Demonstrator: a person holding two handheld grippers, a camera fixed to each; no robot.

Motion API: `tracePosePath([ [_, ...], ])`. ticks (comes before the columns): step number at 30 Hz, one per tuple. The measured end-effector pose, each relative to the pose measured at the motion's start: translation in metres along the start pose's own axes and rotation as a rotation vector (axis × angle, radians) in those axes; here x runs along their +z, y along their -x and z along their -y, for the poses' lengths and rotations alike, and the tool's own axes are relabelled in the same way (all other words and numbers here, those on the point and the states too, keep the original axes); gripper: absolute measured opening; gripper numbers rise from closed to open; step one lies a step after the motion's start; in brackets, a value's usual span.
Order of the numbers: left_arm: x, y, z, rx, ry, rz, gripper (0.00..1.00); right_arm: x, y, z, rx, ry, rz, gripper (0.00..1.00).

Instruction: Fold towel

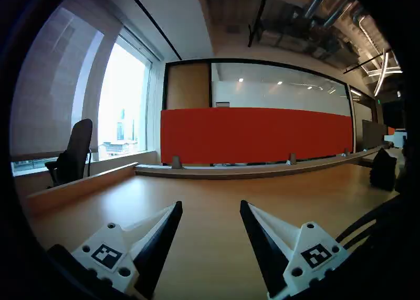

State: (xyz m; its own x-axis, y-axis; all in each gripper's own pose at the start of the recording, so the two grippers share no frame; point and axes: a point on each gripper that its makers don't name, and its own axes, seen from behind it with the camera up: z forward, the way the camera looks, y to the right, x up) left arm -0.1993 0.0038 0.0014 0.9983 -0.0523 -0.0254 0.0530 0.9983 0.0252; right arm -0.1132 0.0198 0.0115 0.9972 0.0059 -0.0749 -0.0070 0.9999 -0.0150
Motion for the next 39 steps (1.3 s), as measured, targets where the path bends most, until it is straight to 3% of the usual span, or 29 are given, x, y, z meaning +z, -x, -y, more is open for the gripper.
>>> tracePosePath([
  [18, 0.000, 0.000, -0.001, -0.001, 0.000, 0.000, 0.81, -0.001, 0.061, -0.002, -0.017, 0.001, 0.053, 1.00],
  [39, 0.000, 0.000, -0.001, -0.001, 0.000, 0.000, 0.81, -0.007, 0.066, 0.012, -0.012, -0.023, 0.036, 1.00],
])
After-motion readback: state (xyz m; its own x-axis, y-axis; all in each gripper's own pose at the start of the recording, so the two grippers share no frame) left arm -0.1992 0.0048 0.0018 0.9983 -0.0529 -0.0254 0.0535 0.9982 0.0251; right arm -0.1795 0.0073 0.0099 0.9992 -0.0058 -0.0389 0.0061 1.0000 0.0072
